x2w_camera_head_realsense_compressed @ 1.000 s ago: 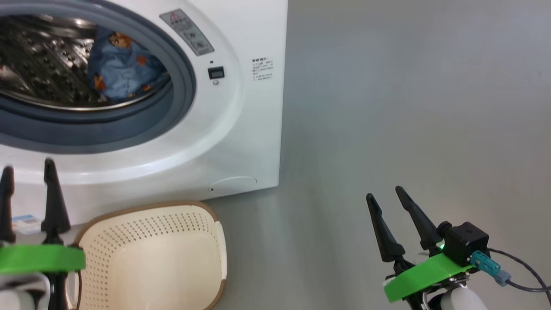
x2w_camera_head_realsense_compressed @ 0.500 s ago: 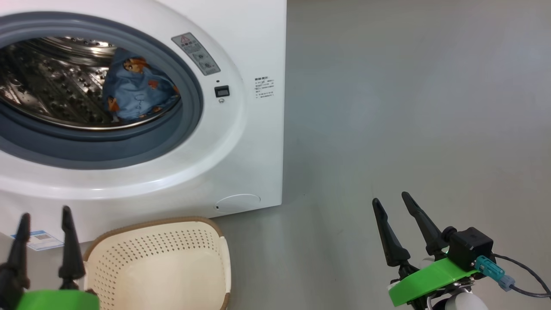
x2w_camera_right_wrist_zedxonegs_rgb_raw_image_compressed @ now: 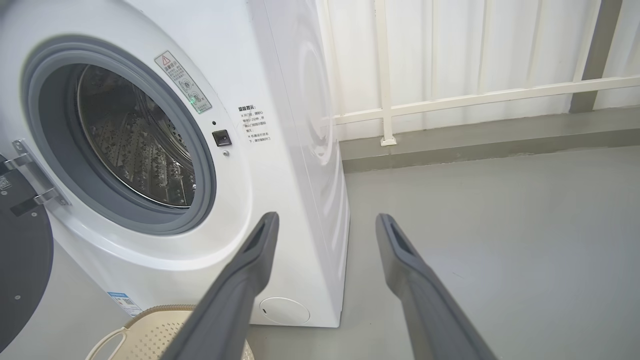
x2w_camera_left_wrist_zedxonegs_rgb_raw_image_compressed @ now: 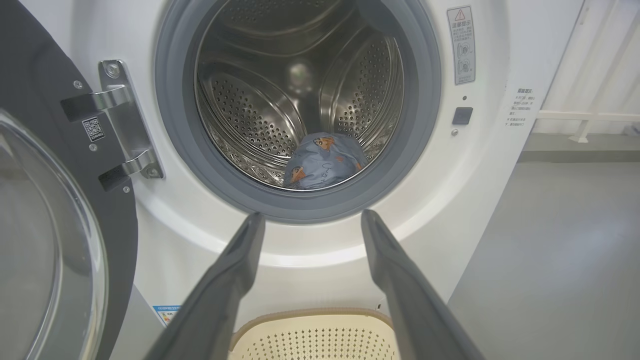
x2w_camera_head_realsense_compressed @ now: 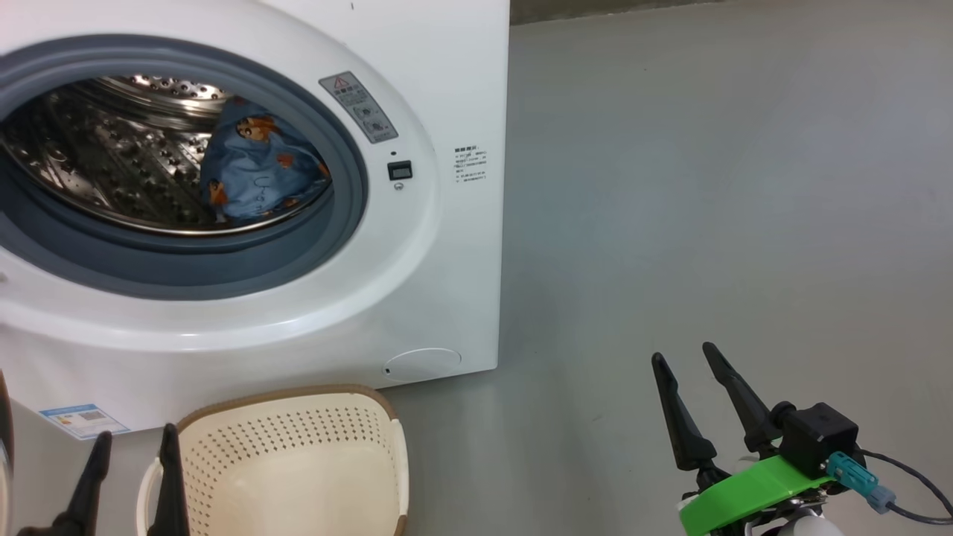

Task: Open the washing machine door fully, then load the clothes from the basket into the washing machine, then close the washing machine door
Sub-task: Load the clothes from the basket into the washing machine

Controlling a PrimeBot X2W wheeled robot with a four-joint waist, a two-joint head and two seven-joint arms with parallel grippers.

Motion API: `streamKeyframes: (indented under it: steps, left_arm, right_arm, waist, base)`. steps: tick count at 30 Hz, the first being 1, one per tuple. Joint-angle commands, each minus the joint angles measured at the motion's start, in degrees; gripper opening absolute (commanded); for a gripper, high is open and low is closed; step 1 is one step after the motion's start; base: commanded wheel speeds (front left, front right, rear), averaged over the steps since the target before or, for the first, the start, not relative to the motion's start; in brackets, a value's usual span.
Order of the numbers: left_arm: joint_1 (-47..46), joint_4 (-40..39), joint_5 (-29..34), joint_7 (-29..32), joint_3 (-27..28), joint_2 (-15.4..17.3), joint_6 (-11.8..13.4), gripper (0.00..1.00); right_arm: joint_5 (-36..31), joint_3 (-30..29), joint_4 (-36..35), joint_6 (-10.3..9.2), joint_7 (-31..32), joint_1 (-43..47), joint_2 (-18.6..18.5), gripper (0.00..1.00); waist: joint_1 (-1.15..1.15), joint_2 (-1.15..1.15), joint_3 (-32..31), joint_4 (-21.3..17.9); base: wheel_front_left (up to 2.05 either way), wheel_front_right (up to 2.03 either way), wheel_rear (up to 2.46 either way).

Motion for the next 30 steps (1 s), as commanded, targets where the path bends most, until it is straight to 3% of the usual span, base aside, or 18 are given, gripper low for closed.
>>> streamKeyframes:
  steps: [1, 30]
  left_arm:
    - [-0.48, -1.87, 0.64, -0.30, 1.72, 0.42, -0.10, 1.00]
    - [0.73, -0.93, 0.45, -0.30, 1.38, -1.35, -0.07, 1.00]
  right_arm:
    - [-0.69, 0.95, -1.56, 0.16, -0.27, -0.28, 0.19, 1.00]
    - [-0.98, 0.02, -1.17, 0.16, -0.27, 1.25, 0.19, 1.00]
  waist:
    - [0.00, 0.00, -0.21, 0.13]
    - [0.00, 0.00, -2.68, 0.78]
  base:
    - [0.00, 0.00, 0.00]
    - [0.00, 0.00, 0.00]
